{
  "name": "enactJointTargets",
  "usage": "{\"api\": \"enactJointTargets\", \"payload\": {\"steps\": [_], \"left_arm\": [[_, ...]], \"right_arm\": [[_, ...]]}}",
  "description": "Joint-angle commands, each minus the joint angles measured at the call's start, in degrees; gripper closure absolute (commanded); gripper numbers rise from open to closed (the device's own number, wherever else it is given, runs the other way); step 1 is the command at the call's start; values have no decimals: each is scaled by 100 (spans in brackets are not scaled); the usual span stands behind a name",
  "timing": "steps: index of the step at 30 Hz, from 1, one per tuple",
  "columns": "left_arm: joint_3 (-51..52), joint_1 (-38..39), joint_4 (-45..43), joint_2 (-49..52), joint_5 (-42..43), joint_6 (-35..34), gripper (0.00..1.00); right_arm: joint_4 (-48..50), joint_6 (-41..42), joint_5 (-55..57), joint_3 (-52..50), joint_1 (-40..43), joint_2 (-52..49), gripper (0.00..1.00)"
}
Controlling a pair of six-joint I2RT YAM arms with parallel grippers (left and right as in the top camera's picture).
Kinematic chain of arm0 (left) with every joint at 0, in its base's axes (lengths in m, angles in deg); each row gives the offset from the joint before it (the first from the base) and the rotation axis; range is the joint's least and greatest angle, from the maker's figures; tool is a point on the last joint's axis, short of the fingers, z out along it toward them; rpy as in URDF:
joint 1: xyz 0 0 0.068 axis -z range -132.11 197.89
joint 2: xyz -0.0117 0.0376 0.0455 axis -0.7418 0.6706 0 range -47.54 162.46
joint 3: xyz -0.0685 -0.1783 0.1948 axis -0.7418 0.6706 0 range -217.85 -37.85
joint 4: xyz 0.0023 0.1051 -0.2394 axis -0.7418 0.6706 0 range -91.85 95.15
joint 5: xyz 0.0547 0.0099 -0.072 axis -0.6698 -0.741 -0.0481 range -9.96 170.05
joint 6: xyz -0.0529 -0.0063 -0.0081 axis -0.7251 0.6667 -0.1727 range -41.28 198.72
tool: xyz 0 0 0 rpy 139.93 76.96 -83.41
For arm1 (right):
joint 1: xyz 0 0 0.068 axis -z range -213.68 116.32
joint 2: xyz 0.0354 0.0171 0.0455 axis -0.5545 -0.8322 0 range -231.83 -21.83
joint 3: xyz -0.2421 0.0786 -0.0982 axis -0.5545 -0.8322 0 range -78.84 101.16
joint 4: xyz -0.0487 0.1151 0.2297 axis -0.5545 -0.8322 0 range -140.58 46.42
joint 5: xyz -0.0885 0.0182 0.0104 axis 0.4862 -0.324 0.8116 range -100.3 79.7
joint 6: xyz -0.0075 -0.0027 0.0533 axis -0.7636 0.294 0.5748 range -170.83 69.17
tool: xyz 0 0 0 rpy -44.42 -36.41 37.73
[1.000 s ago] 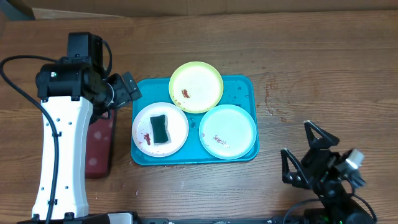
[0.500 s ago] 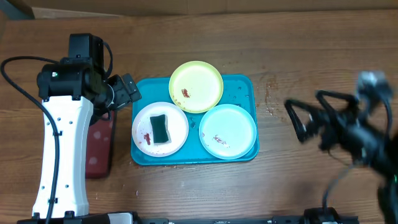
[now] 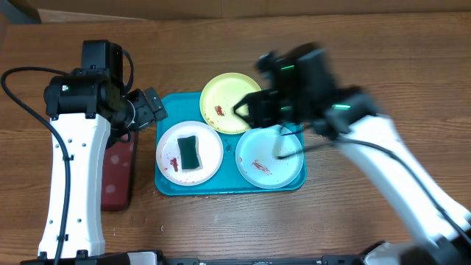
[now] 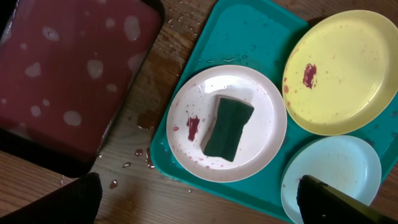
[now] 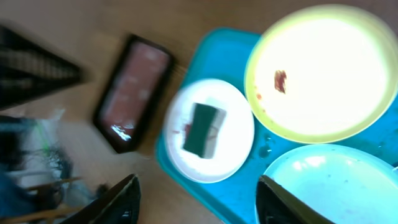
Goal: Clean dirty plates on tray and stack at the side
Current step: 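Reach the right gripper to the left white plate's rim and grasp it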
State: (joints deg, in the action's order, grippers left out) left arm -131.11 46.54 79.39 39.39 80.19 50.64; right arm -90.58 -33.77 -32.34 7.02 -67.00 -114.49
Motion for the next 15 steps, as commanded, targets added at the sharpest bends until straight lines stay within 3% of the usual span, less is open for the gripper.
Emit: {"api": "enactJointTargets", "payload": {"steps": [1, 7, 15], "left_arm": [[-13, -13, 2, 17, -74, 111, 0], [-13, -13, -22, 17, -72, 105, 0], [-13, -13, -20, 17, -52, 107, 0]], "right_arm": [[195, 566, 1460, 46, -378, -765, 47], [592, 649, 1368, 46, -649, -1834, 59], [1062, 658, 1410, 46, -1010, -2481, 60]]}}
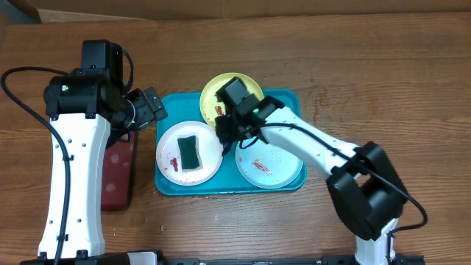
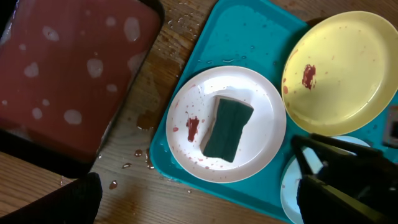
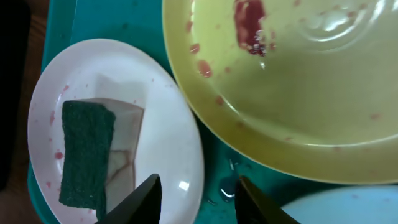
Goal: Clean dirty plates on tray and stack at the side
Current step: 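Reach the right gripper to the left white plate's rim and grasp it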
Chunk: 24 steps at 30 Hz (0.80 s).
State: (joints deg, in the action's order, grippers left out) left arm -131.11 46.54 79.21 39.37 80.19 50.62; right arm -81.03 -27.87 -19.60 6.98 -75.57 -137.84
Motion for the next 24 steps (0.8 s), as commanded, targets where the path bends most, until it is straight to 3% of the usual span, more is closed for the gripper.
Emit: {"api": "enactJointTargets", "payload": {"steps": [1, 16, 24], "left_arm": [[-11, -13, 20, 20, -50, 109, 0], [-11, 0, 120, 42, 105, 221, 0], [142, 2, 85, 122, 155, 352, 0]], "right_arm": [[140, 68, 203, 50, -175, -190, 60], [269, 70, 629, -26, -221, -455, 64], [216, 92, 625, -26, -232, -704, 72]]}}
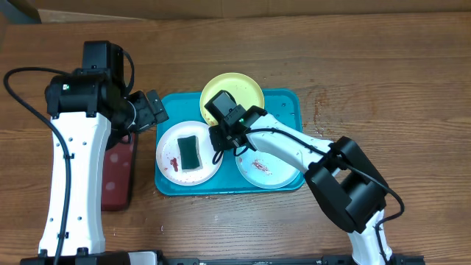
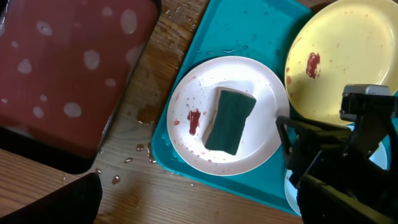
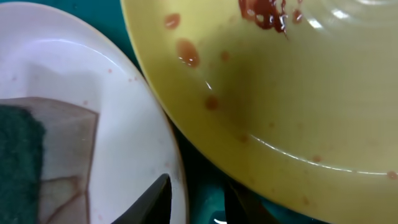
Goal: Clean dirty plates on tray and stack at the side
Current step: 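Reach the right gripper to the left white plate's rim and grasp it, then lower the left gripper and regrasp the sponge on the white plate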
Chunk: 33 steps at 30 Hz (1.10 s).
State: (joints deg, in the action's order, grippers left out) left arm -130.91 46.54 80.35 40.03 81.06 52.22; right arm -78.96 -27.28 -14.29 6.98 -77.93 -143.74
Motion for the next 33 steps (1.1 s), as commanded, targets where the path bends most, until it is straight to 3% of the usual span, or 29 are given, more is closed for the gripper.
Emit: {"api": "enactJointTargets", "payload": {"steps": [1, 3, 6, 12, 16, 18, 26, 33], "left_arm": [[203, 2, -72, 57, 118, 289, 0], [407, 2, -208, 57, 372, 570, 0], [835, 2, -562, 63, 984, 1056, 0], [1862, 2, -1405, 232, 1456, 1128, 2], [2382, 46, -1934, 501, 1622, 1132, 25], [2527, 92, -2131, 710, 1650, 1130, 30], [2581, 313, -2559, 1534, 1856, 1178, 39], [2581, 538, -2852, 1637, 1626, 1088, 39]], "right_arm": [[11, 33, 94, -26, 4, -118, 73], [17, 33, 94, -26, 4, -118, 78], [11, 33, 94, -26, 4, -118, 96], [-24, 52, 94, -26, 7, -118, 96], [-42, 52, 92, -24, 7, -118, 96], [-39, 52, 92, -24, 7, -116, 96], [-39, 50, 94, -24, 7, -118, 96], [-39, 50, 94, -24, 7, -116, 95]]}}
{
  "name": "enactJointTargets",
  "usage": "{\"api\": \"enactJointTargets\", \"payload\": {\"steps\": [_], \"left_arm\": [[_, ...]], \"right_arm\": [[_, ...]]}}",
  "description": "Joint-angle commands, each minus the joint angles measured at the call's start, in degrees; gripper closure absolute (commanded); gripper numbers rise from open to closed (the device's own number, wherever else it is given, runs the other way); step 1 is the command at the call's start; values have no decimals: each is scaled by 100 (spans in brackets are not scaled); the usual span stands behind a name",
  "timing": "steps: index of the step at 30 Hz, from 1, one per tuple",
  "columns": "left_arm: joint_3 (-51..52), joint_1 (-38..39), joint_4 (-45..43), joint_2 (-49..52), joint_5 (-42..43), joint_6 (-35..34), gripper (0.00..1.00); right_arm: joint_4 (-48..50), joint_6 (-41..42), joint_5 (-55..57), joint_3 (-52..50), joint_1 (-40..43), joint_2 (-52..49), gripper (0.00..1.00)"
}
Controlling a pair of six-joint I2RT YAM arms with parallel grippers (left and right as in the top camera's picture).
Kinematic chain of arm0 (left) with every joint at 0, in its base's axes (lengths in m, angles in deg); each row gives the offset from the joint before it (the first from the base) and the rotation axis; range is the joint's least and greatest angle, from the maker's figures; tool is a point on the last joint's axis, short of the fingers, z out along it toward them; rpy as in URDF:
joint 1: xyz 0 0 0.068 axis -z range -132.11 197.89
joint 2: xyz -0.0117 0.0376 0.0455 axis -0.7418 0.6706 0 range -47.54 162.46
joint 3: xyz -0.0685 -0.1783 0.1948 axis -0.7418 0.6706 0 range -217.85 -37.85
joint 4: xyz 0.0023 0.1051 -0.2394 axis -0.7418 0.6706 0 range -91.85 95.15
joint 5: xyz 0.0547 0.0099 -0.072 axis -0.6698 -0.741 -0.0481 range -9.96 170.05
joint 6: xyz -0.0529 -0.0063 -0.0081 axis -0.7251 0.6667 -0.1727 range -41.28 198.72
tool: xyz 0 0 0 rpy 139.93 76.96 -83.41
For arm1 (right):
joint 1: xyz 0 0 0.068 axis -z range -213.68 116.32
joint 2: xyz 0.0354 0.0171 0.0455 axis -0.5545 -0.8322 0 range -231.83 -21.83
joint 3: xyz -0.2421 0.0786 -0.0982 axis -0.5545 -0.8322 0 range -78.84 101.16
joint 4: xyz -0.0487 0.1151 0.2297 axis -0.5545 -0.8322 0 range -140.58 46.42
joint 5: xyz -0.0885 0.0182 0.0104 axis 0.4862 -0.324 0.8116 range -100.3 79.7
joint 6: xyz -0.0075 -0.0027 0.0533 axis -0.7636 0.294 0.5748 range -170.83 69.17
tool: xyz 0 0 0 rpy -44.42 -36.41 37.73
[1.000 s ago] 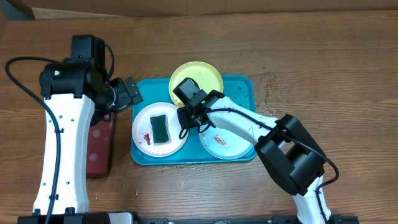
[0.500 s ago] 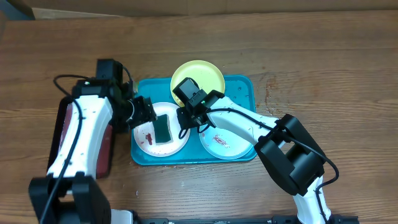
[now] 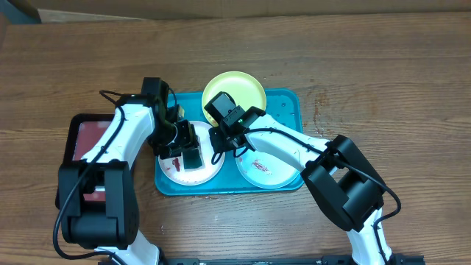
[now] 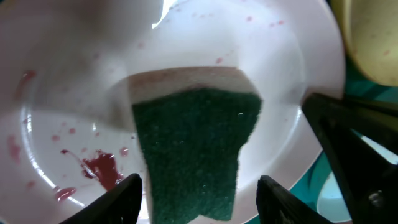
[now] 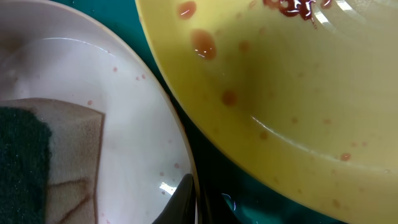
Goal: Clean dirty plates on tray and stack at the side
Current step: 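Lower the left gripper and regrasp the sponge on the white plate, then scrub the white plate with the sponge while the right gripper holds it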
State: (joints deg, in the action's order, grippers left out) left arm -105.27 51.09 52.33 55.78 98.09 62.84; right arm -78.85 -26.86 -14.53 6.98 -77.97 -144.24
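Note:
A white plate (image 3: 176, 165) with red stains lies at the left of the teal tray (image 3: 294, 99), and a green sponge (image 4: 193, 149) rests on it. My left gripper (image 4: 199, 186) hangs low over the plate, open, one finger on each side of the sponge. In the overhead view the left gripper (image 3: 188, 147) covers most of the sponge. My right gripper (image 5: 194, 196) is shut on the white plate's right rim (image 5: 180, 137). A stained yellow plate (image 3: 234, 90) sits at the tray's back. A light blue plate (image 3: 268, 168) with red marks lies at front right.
A dark red tray (image 3: 82, 132) lies on the wooden table left of the teal tray, partly under my left arm. The yellow plate's edge (image 5: 298, 93) lies just beside the right gripper's fingers.
My left gripper was high over the table's left side; now it is down on the white plate, open around the sponge. The right fingers have shut on the plate's rim.
The right gripper was open high over the tray, then low between the white and yellow plates, then straddling the white plate's rim, and now shut on it. The left gripper stayed high and open until now, when it is down at the sponge.

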Motion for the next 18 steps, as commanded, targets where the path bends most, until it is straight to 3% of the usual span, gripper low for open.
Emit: {"api": "enactJointTargets", "payload": {"steps": [1, 3, 5, 9, 14, 18], "left_arm": [[17, 98, -48, 61, -275, -70, 36], [20, 122, -46, 66, -566, -166, 22], [20, 146, -72, 98, -621, -192, 21], [20, 203, -181, 234, -619, -192, 28], [20, 232, -223, 256, -597, -219, 51], [20, 286, -205, 258, -573, -219, 53]], "right_arm": [[-50, 9, 118, -24, 11, -68, 95], [-52, 9, 118, -24, 11, -68, 94], [-52, 9, 118, -24, 11, -66, 94], [-50, 9, 118, -24, 11, -68, 94], [-52, 9, 118, -24, 15, -68, 94], [-50, 9, 118, -24, 15, -66, 94]]}}
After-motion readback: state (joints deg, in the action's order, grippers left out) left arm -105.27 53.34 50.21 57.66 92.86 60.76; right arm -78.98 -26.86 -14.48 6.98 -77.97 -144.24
